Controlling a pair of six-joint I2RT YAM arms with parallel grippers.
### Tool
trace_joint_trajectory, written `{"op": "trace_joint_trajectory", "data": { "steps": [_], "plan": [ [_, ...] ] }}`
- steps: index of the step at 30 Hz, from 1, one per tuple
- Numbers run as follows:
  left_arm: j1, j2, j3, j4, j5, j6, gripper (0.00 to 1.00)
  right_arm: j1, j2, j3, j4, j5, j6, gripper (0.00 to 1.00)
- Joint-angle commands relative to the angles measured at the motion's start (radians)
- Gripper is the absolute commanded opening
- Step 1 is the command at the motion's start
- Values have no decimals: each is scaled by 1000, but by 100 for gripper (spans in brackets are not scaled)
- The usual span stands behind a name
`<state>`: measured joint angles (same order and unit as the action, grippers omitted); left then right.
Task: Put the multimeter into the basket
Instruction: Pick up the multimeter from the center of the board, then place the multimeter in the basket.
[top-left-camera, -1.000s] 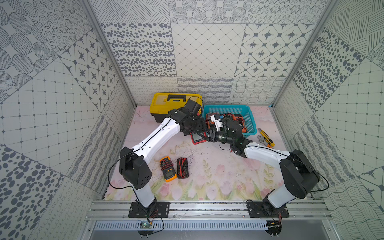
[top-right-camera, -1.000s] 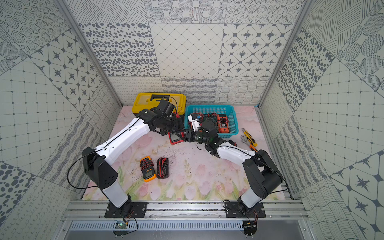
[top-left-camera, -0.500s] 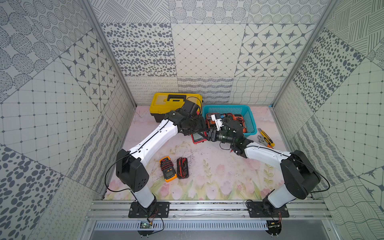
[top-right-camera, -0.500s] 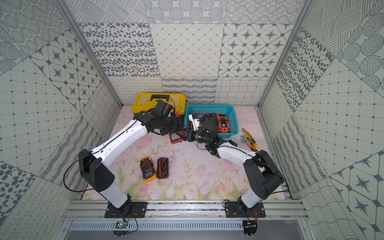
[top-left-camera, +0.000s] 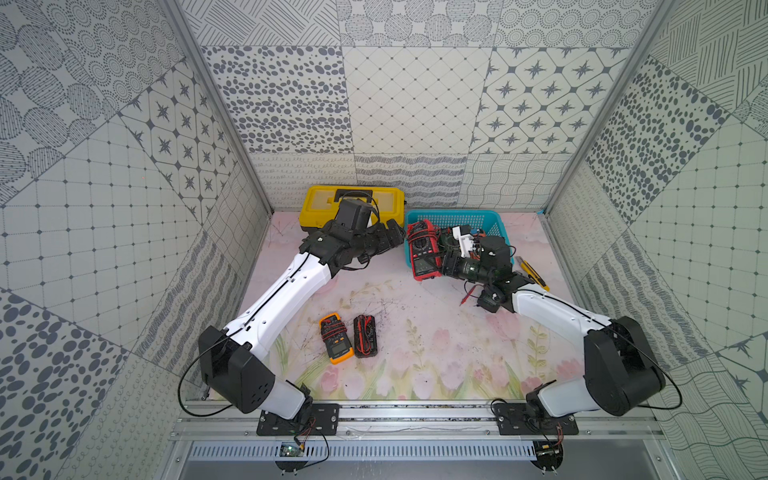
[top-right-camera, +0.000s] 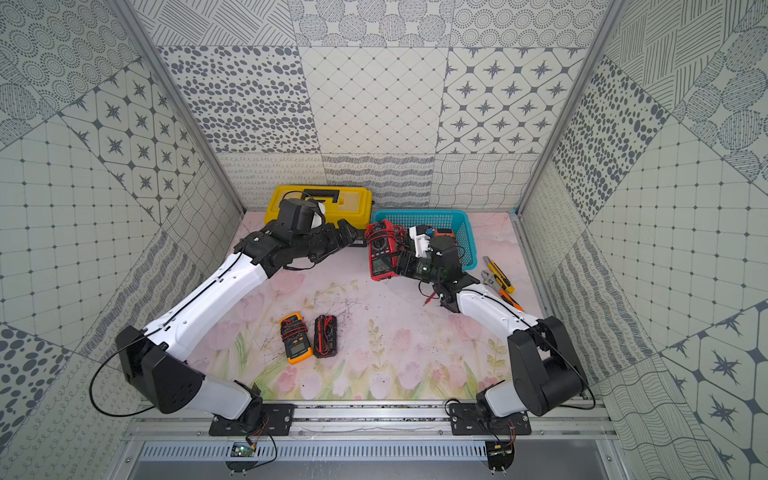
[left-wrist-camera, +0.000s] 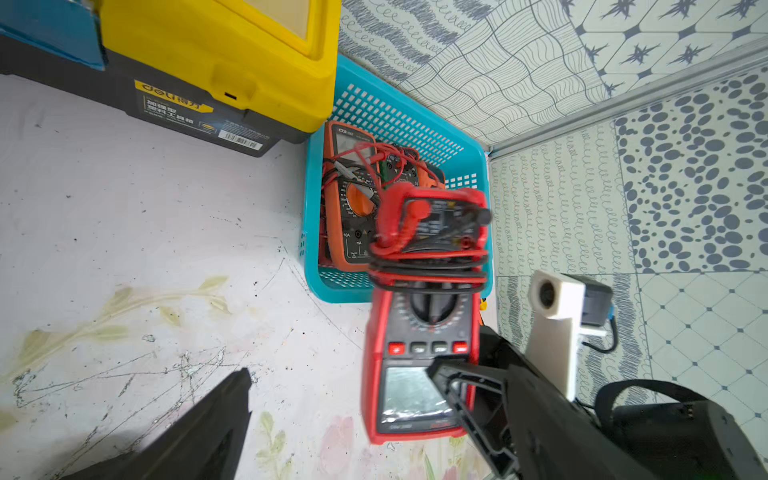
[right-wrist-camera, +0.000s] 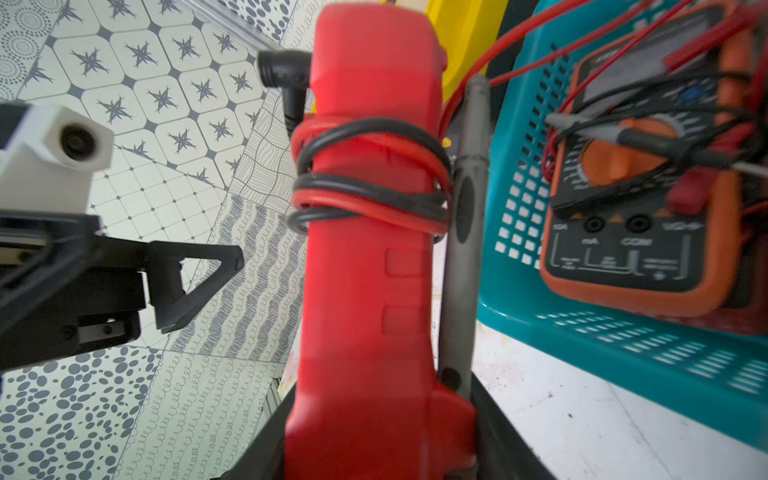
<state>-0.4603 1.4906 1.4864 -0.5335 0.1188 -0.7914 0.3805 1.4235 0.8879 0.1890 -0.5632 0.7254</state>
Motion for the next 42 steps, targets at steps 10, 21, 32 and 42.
{"op": "trace_joint_trajectory", "data": {
  "steps": [10, 21, 32, 42],
  "plan": [
    [46, -138, -207, 204, -80, 26, 99, -427, -5, 236, -231, -250, -185, 0],
    [63, -120, -241, 197, -77, 35, 99, -490, 231, 378, -384, -248, -270, 0],
    [72, -111, -258, 195, -74, 32, 99, -508, 369, 457, -402, -229, -235, 0],
    [82, -107, -256, 188, -79, 30, 99, -506, 445, 529, -541, -192, -309, 1]
  ]
}}
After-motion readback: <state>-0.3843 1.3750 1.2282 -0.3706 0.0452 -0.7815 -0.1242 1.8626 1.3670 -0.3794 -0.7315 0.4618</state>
